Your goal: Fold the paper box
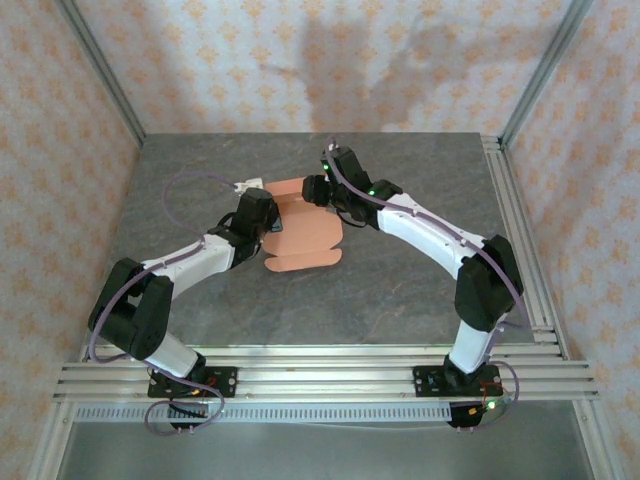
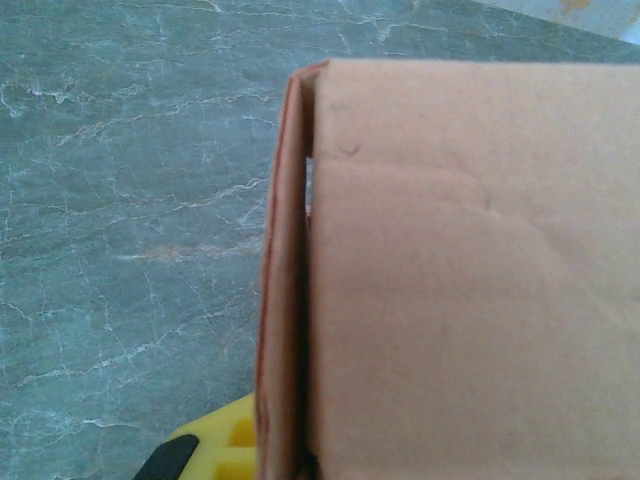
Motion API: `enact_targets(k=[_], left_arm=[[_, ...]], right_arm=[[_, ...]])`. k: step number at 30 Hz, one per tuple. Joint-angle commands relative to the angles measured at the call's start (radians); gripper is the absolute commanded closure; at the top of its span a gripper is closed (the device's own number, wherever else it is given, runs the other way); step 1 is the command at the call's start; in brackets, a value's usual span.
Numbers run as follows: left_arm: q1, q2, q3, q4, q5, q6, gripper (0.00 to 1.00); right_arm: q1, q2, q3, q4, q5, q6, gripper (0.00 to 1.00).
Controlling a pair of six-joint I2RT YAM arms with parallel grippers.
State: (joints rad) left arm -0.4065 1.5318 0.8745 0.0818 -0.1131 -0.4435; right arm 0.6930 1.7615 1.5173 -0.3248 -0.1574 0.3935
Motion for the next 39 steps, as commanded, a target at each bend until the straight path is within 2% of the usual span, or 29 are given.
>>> enact_targets(k=[1,10,11,13,15,16,20,25,28,35,39], left_arm=[[-0.010,-0.021,0.023,-0.009,-0.022,0.014,1.00],[-0.009,-0.015,0.026,-0.010,-0.022,0.018,1.00],[-0.010,-0.015,0.027,-0.012,-0.023,0.020,1.00],[-0.010,-0.015,0.028,-0.014,-0.023,0.019,1.00],[-0.010,-0.009,0.036,-0.021,-0.016,0.017,1.00],[-0.009,-0.005,0.049,-0.036,-0.007,0.016,1.00],[-0.006,-0.001,0.091,-0.116,0.035,0.004,1.00],[0.003,0.009,0.089,-0.096,0.130,0.002,1.00],[0.016,0.018,0.075,-0.038,0.240,0.008,1.00],[0.029,0.039,0.066,0.056,0.417,0.016,1.00],[0.036,0.031,0.054,0.087,0.452,0.008,1.00]], right_arm=[[-0.006,0.013,0.032,0.014,-0.032,0.023,0.64],[-0.009,0.021,0.050,0.012,-0.041,0.019,0.84],[-0.009,0.017,0.049,0.009,-0.035,0.018,0.84],[-0.009,0.006,0.045,0.004,-0.022,0.012,0.74],[-0.008,-0.021,0.033,0.001,-0.018,-0.008,0.54],[-0.009,-0.041,0.024,-0.004,-0.016,-0.029,0.48],[-0.018,-0.207,-0.081,0.003,0.045,-0.123,0.39],[-0.127,-0.401,-0.251,0.053,0.036,-0.122,0.38],[-0.213,-0.455,-0.301,0.051,-0.011,-0.114,0.38],[-0.357,-0.445,-0.347,0.109,-0.209,-0.122,0.46],[-0.383,-0.385,-0.324,0.095,-0.348,-0.180,0.50]])
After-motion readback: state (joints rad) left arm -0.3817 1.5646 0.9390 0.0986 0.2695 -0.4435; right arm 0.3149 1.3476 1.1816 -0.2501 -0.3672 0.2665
